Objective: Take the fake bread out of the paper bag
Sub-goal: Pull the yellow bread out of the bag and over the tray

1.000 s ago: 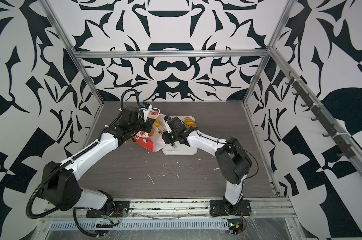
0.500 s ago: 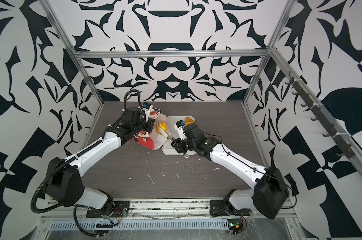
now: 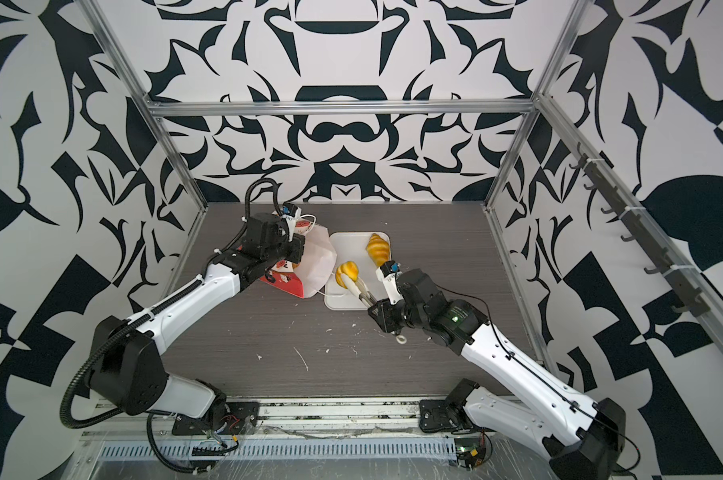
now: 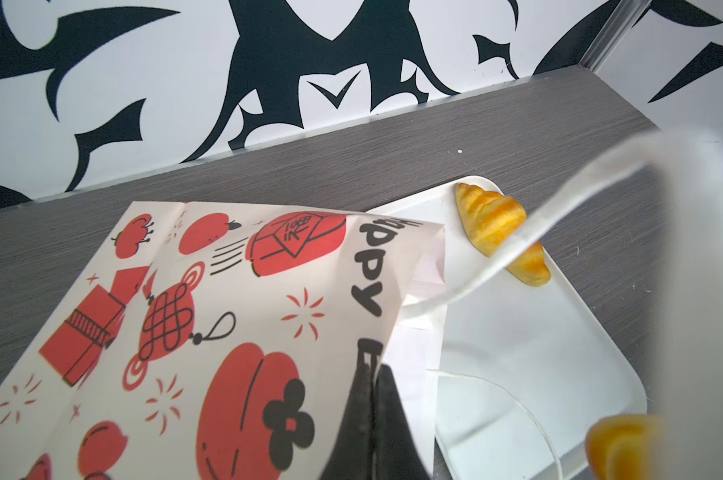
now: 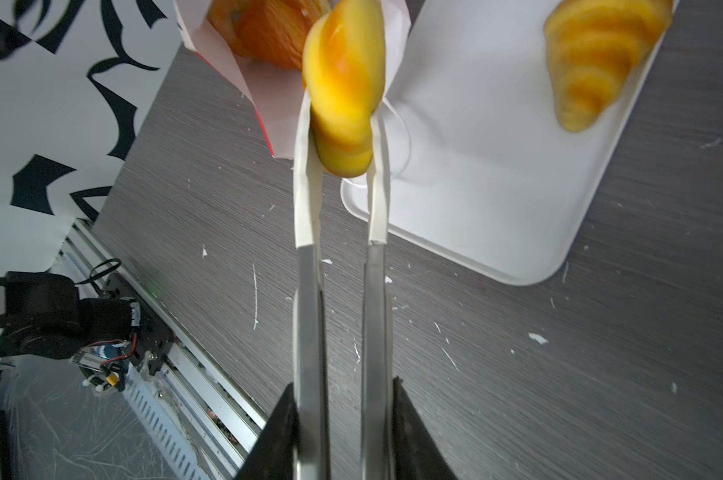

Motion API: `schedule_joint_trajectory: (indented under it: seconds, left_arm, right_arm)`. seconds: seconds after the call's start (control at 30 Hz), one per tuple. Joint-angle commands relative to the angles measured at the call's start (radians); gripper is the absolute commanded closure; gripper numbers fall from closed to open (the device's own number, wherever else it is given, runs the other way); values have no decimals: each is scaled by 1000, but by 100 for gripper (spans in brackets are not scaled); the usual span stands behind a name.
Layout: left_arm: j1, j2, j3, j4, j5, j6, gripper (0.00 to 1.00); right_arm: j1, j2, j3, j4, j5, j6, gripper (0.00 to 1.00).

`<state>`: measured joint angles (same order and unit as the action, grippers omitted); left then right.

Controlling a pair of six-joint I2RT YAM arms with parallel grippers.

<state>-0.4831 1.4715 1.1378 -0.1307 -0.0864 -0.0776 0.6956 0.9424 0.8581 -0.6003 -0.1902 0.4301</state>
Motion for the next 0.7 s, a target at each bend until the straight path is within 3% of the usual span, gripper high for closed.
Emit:
schedule_joint_trajectory:
  seconds: [0.0, 0.2, 0.47, 0.67]
  left_arm:
    - [6, -36, -21, 19, -9, -1, 100]
    - [6, -55, -37, 28, -1, -4, 100]
    - [5, -73, -59, 33, 4, -4, 100]
    - [6, -63, -67, 44, 13, -10, 100]
  right_arm:
    - [-9, -24, -14, -15, 43, 22, 66]
    - [-78, -14, -60, -24, 14, 28, 66]
    - [-250, 2, -149, 66, -154, 38, 67]
    - [-287, 32, -162, 98, -219, 47, 67]
